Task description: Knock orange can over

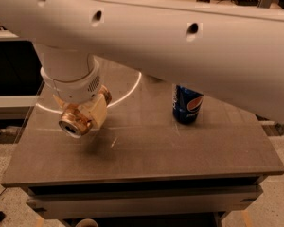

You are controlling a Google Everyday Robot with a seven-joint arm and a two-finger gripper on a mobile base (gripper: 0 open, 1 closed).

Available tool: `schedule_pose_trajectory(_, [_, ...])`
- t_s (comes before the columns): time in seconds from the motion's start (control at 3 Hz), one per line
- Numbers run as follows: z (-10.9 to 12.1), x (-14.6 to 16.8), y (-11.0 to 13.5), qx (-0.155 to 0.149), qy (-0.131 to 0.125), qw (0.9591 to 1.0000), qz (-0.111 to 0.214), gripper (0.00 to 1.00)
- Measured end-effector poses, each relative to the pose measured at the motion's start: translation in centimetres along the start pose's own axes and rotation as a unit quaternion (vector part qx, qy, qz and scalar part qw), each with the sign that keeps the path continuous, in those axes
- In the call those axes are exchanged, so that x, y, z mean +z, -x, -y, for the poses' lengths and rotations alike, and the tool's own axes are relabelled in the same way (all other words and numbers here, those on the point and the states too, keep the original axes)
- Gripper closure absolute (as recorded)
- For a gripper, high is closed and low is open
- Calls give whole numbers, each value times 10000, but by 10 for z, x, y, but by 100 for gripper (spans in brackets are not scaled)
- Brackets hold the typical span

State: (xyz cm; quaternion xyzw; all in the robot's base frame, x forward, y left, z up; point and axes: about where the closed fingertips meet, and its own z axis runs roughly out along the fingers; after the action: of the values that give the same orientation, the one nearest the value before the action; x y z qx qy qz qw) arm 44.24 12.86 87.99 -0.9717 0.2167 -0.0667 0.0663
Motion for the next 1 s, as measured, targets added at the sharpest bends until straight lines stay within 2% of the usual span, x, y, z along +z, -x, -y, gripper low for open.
schedule_pose_trajectory(0.33, [-5, 18, 0, -68, -23, 9998, -171, 100])
schedule_pose_trajectory(1.0, [-11, 44, -2, -71, -66, 9999, -114, 100])
